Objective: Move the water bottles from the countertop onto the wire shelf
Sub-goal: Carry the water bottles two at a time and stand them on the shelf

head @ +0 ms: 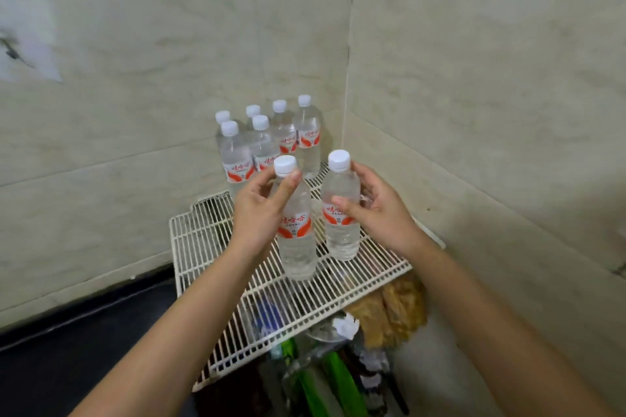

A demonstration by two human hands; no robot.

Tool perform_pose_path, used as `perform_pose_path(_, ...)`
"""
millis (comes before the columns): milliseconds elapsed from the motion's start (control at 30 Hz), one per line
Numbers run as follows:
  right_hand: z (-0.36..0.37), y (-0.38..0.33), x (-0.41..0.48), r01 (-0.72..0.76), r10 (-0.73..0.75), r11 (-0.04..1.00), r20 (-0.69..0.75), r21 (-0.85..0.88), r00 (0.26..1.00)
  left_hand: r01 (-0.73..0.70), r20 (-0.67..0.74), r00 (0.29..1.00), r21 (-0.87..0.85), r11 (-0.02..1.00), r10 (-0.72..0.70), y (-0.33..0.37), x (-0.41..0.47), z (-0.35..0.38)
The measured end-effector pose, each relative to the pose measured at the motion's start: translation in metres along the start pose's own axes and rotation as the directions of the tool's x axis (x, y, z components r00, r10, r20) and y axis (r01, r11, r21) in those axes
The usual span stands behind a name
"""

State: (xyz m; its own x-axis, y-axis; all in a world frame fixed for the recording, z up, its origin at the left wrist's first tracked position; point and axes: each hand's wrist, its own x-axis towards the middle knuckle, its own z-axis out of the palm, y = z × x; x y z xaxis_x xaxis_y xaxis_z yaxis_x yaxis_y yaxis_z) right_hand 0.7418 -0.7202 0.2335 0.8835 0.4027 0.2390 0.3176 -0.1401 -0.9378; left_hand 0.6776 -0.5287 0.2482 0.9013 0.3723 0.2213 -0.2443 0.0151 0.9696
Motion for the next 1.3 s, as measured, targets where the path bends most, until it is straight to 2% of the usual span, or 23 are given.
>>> perform_pose_path(167, -0.040, 0.026, 0.081, -0.008, 0.010, 1.000, 0.135, -0.016, 0.991, -0.077, -0.023, 0.996, 0.282, 0.956, 0.087, -0.013, 0.063, 0.038)
perform_pose_path(367, -0.063, 0.049, 0.136, -0.048, 0.051, 0.999, 0.223, -0.019, 0.974, 0.005, -0.028, 1.000, 0.432, 0.902, 0.008, -0.025, 0.103, 0.052)
perform_pose_path(433, -0.069, 0.044, 0.143, -0.049, 0.059, 0.998, 0.214, -0.049, 0.975, -0.024, 0.005, 1.000, 0.503, 0.864, 0.024, -0.021, 0.113, 0.050)
perform_pose_path(600, -0.073, 0.029, 0.160, 0.041, -0.030, 0.925, 0.034, -0.378, 0.999, -0.106, 0.161, 0.987, 0.656, 0.747, -0.001, -0.008, 0.137, 0.042)
perform_pose_path(733, -0.072, 0.020, 0.178, 0.103, -0.090, 0.854, 0.051, -0.511, 0.995, -0.148, 0.167, 0.985, 0.751, 0.644, 0.031, 0.000, 0.161, 0.039)
perform_pose_path(900, -0.064, 0.019, 0.201, 0.093, -0.087, 0.861, 0.034, -0.500, 0.996, -0.157, 0.136, 0.988, 0.833, 0.531, 0.078, 0.005, 0.184, 0.031)
perform_pose_path(1033, -0.041, 0.020, 0.227, 0.098, -0.080, 0.907, 0.061, -0.410, 0.995, -0.159, 0.122, 0.986, 0.898, 0.410, 0.115, 0.012, 0.201, 0.026)
perform_pose_path(1200, -0.011, 0.027, 0.254, 0.152, -0.124, 0.911, 0.097, -0.383, 0.988, -0.107, 0.086, 0.992, 0.953, 0.282, 0.088, 0.016, 0.217, 0.018)
perform_pose_path(1233, -0.007, 0.031, 0.255, 0.169, -0.137, 0.900, 0.109, -0.402, 0.985, -0.099, 0.081, 0.994, 0.956, 0.276, 0.074, 0.014, 0.218, 0.015)
perform_pose_path(1300, -0.004, 0.038, 0.254, 0.181, -0.146, 0.886, 0.114, -0.427, 0.983, -0.090, 0.075, 0.996, 0.940, 0.329, 0.057, 0.008, 0.216, 0.013)
